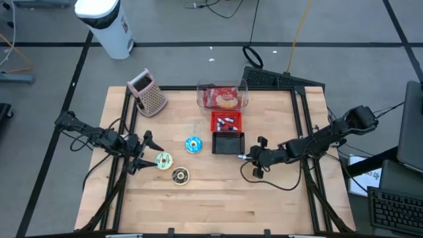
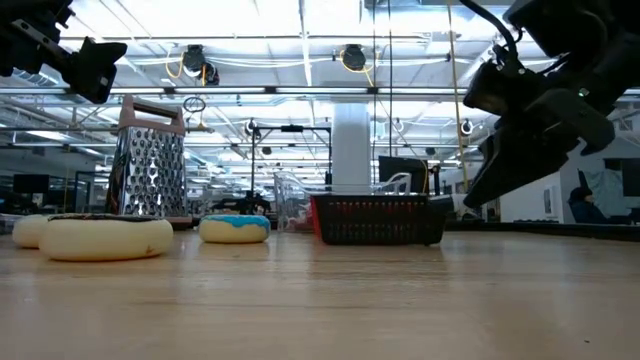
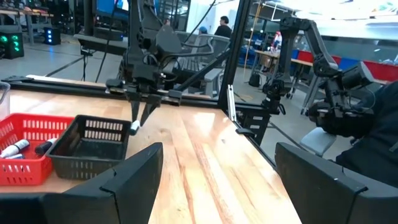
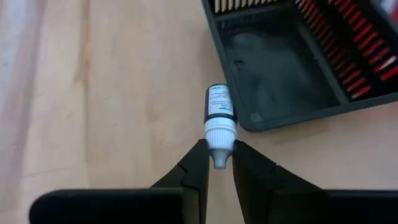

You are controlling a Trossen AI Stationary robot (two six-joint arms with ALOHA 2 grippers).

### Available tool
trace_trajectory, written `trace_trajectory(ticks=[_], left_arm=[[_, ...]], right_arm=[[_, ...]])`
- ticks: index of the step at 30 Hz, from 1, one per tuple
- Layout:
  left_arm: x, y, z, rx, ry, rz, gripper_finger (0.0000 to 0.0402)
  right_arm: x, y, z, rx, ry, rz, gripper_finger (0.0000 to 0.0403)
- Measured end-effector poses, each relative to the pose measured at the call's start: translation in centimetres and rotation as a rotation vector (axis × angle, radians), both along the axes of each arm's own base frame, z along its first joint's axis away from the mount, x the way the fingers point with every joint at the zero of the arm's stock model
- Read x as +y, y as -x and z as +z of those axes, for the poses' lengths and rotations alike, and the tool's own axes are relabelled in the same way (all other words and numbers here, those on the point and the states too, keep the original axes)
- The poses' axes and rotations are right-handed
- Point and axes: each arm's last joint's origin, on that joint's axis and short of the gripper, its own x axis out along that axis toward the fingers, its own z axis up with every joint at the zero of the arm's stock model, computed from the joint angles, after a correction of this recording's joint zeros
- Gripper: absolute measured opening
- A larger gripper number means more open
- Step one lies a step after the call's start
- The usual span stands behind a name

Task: Pick & Place Food Item
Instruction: Put the black food coloring into the red bin

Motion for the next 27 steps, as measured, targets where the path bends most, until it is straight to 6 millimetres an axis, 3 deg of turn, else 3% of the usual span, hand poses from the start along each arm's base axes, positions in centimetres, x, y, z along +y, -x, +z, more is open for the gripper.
trace_trajectory(ticks=[6, 11, 18, 22, 27], left_arm=[[0.0, 0.0, 0.0, 0.000, 0.000, -0.001, 0.0310], [0.0, 0.0, 0.0, 0.000, 0.000, 0.000, 0.0310], [0.0, 0.0, 0.0, -0.001, 0.000, 0.000, 0.0310], [0.0, 0.0, 0.0, 0.000, 0.000, 0.000, 0.0310], [0.0, 0.0, 0.0, -0.001, 0.000, 0.000, 0.0310]], right_arm=[[0.0, -0.1, 0.1, -0.015, -0.004, 0.009, 0.0047], [0.5, -0.3, 0.3, -0.029, -0.107, 0.104, 0.0047], [0.9, -1.4, 1.8, -0.209, -0.076, 0.193, 0.0047], [0.0, -2.1, 2.6, -0.302, -0.014, 0.201, 0.0047], [-2.8, -2.8, 2.8, -0.321, 0.042, 0.117, 0.0047]])
